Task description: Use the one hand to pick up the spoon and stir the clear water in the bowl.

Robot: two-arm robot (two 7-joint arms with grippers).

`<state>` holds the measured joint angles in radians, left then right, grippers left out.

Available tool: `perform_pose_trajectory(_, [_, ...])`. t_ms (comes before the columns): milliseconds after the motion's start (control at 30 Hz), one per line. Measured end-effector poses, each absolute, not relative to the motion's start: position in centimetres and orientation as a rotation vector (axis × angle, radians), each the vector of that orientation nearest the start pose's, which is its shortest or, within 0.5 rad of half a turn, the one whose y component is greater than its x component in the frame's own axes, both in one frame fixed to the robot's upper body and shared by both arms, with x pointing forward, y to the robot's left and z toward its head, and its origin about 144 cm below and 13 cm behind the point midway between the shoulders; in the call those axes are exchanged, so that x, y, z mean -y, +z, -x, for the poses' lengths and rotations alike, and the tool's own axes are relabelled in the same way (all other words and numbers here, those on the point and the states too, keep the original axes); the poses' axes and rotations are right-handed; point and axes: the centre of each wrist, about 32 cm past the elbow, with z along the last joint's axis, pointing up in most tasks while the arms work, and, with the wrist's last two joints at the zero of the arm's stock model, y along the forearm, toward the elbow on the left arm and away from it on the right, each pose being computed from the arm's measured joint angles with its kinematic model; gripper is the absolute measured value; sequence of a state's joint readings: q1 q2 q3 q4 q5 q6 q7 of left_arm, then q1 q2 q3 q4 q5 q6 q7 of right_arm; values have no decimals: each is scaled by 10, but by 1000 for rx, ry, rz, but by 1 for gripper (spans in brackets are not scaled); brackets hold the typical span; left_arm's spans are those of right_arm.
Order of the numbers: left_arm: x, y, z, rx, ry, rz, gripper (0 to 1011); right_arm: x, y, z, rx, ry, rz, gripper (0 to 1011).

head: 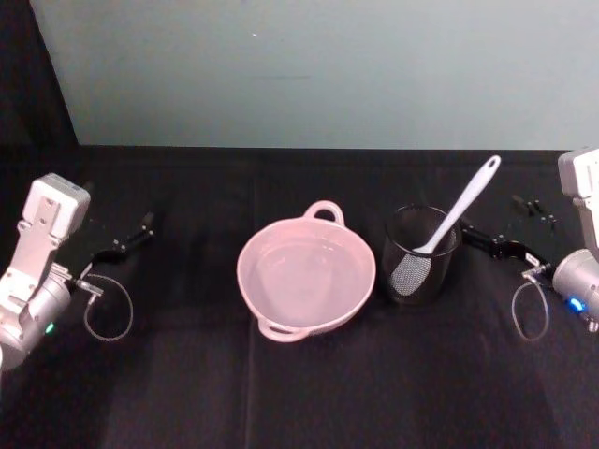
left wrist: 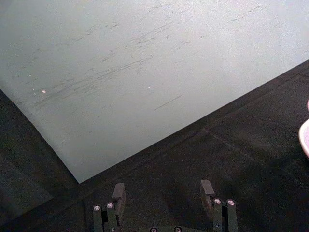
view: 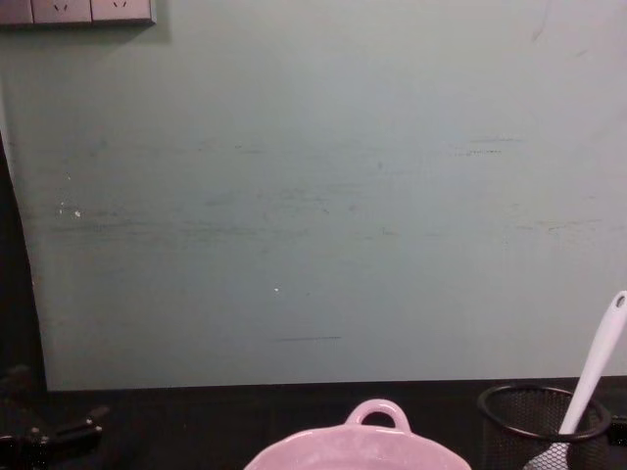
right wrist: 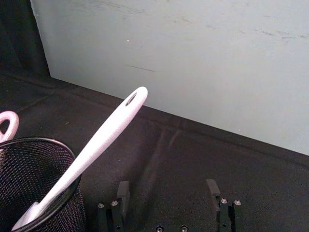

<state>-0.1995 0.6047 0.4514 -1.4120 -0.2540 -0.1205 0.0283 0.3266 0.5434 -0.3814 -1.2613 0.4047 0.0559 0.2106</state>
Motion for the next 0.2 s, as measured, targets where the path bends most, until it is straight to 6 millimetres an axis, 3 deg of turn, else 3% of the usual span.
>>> perform_pose_trajectory(200, [-310,1140,-489,285,1248,-304,1011,333,1156,-532,6,-1195,305,1002])
